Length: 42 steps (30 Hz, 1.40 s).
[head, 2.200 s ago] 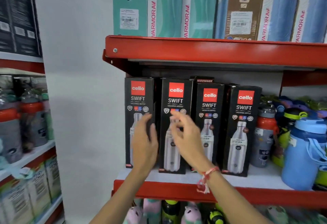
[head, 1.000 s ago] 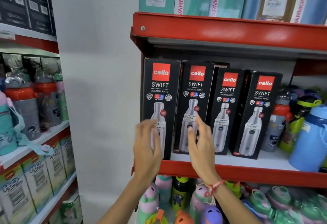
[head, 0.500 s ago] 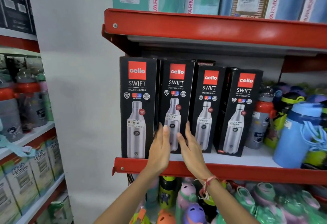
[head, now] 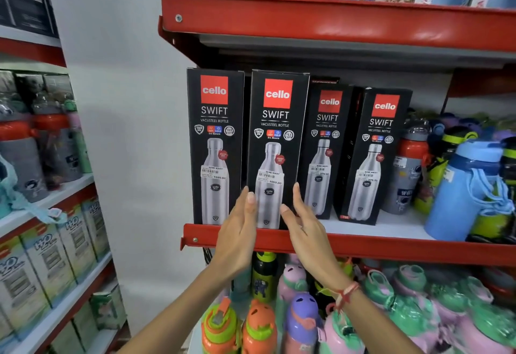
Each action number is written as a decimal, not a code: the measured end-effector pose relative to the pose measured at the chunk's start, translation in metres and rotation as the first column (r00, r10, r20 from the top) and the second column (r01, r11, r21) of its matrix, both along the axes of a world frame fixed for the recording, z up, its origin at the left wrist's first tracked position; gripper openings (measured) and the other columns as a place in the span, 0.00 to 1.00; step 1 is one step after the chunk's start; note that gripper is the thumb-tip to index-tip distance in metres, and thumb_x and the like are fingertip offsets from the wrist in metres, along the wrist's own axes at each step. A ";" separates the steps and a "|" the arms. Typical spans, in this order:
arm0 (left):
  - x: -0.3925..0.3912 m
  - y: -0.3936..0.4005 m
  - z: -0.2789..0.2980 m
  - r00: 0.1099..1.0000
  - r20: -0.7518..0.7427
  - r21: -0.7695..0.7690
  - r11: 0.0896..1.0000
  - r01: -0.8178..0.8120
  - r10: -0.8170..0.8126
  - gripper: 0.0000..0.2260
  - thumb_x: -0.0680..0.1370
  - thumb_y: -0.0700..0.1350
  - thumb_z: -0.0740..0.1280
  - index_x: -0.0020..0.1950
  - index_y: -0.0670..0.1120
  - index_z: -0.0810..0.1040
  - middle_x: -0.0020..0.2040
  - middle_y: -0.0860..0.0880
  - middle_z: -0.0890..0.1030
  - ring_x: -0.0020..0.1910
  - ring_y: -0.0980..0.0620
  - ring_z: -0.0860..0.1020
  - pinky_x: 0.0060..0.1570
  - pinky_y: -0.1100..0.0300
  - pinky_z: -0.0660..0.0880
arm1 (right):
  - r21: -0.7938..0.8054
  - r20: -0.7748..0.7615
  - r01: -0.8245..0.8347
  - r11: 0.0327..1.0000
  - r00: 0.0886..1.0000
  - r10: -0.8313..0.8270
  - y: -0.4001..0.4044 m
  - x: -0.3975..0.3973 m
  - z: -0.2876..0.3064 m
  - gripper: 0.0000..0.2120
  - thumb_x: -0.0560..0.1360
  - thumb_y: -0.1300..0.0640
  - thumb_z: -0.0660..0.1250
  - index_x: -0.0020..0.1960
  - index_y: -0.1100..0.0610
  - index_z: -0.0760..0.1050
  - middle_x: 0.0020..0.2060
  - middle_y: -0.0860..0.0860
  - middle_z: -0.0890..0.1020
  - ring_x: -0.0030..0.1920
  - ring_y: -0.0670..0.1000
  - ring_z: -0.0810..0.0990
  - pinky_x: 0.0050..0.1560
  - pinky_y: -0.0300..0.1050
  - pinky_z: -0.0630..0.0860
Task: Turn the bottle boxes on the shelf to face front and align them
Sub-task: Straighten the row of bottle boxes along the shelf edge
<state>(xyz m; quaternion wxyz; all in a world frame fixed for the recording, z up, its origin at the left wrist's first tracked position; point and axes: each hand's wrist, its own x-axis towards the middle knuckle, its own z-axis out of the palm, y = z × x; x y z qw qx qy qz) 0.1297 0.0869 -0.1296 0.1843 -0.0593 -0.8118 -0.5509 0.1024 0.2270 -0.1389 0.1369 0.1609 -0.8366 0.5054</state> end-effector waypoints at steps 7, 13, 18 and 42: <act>-0.014 0.033 0.012 0.941 -0.333 -0.063 0.995 -0.083 0.057 0.14 0.82 0.51 0.54 0.65 0.51 0.70 0.61 0.54 0.74 0.60 0.60 0.73 0.62 0.58 0.71 | -0.098 -0.071 0.160 0.982 0.983 -0.167 0.030 -0.011 0.012 0.26 0.79 0.44 0.54 0.76 0.47 0.57 0.73 0.46 0.65 0.72 0.47 0.63 0.73 0.51 0.60; -0.049 0.104 0.008 0.977 0.059 -0.080 0.974 0.211 -0.207 0.31 0.81 0.58 0.50 0.77 0.44 0.43 0.79 0.45 0.49 0.78 0.50 0.50 0.72 0.59 0.49 | -0.109 0.123 0.202 0.973 0.974 -0.189 0.060 -0.046 0.006 0.29 0.80 0.45 0.52 0.77 0.51 0.48 0.77 0.50 0.57 0.75 0.50 0.57 0.74 0.51 0.55; -0.073 0.116 0.017 0.952 0.254 0.087 0.984 0.153 -0.170 0.36 0.75 0.68 0.44 0.77 0.51 0.38 0.77 0.41 0.60 0.74 0.41 0.62 0.72 0.47 0.58 | -0.061 0.201 0.181 0.982 0.966 -0.166 0.064 -0.056 0.012 0.31 0.79 0.40 0.49 0.76 0.43 0.37 0.73 0.53 0.66 0.68 0.56 0.70 0.64 0.51 0.67; -0.006 0.130 0.008 0.943 -0.332 -0.035 0.999 -0.030 0.016 0.16 0.81 0.53 0.53 0.67 0.51 0.66 0.63 0.53 0.69 0.65 0.60 0.68 0.64 0.66 0.63 | -0.099 0.037 0.223 0.970 0.975 -0.221 0.129 -0.003 0.010 0.23 0.80 0.46 0.54 0.74 0.40 0.57 0.67 0.50 0.74 0.60 0.46 0.74 0.56 0.45 0.68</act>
